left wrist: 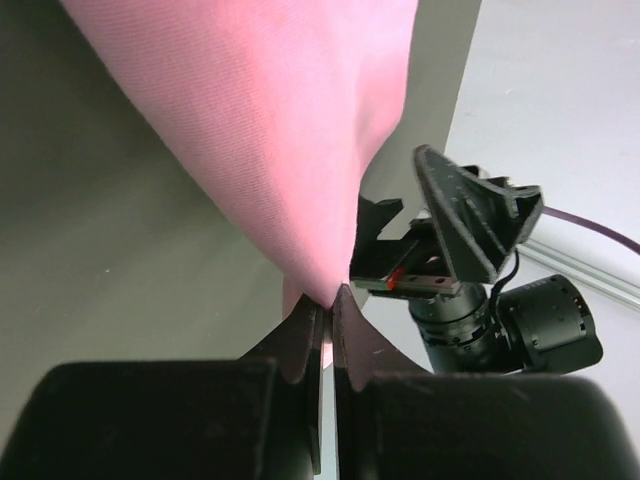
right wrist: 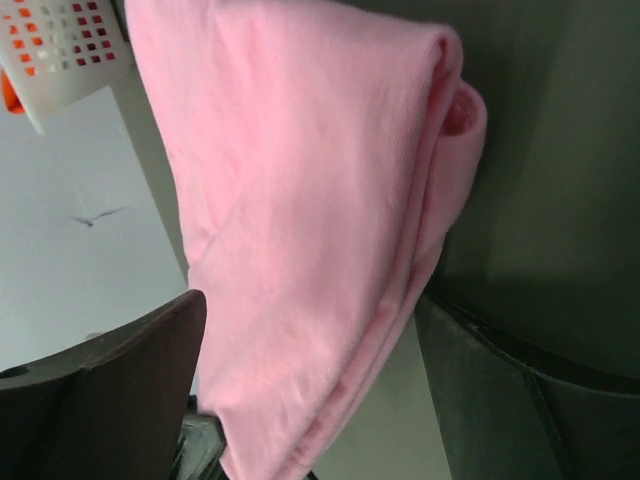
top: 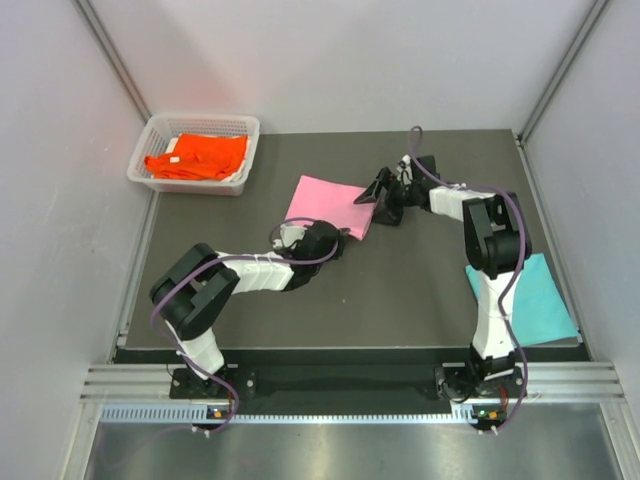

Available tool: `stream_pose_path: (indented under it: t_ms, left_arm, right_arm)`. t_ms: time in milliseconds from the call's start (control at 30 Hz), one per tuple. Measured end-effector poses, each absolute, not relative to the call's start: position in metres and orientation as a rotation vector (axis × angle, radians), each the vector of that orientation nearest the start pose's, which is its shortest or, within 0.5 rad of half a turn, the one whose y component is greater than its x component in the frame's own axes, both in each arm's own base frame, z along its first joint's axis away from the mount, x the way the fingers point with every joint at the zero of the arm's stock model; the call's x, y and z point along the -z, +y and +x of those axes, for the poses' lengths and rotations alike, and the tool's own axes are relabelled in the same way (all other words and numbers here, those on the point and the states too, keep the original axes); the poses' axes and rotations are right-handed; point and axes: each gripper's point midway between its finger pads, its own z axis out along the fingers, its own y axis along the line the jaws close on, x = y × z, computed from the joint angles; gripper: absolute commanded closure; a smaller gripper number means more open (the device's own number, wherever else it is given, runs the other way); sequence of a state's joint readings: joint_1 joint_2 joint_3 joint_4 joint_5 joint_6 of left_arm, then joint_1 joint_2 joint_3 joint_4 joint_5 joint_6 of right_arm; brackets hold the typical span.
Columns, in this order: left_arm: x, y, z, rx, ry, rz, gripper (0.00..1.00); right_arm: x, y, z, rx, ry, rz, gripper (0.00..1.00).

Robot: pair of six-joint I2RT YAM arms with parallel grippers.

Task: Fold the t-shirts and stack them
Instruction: Neatly place the folded tshirt to the corner

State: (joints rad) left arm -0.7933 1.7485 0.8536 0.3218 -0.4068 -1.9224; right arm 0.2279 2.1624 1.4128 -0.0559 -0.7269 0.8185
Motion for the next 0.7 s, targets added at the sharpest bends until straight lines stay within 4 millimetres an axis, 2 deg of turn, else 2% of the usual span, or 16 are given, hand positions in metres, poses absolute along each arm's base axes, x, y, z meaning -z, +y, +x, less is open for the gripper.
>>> stream_pose_path:
  t_ms: [100, 233, 400, 533, 700]
  left_arm:
    - [-0.102, -0.32, 0.366, 1.145, 1.809, -1.454, 1.0]
    - [-0.106, -0.319, 0.368, 1.158, 1.81, -1.451, 1.0]
    - [-0.108, -0.319, 0.369, 1.172, 1.819, -1.442, 1.0]
    - [-0.11, -0.319, 0.366, 1.181, 1.828, -1.431, 1.0]
    - [-0.121, -0.312, 0.358, 1.203, 1.816, -1.423, 1.0]
  right_arm:
    - [-0.055, 0.25, 0.442, -1.273, 2.535, 0.415, 0.14]
    - [-0.053, 0.254, 0.417, -1.214, 2.582, 0.45, 0.13]
    - [-0.052, 0.261, 0.398, -1.231, 2.598, 0.505, 0.13]
    - [-0.054, 0.264, 0.405, -1.268, 2.542, 0.582, 0.15]
    - [-0.055, 0.271, 0.427, -1.335, 2.443, 0.651, 0.18]
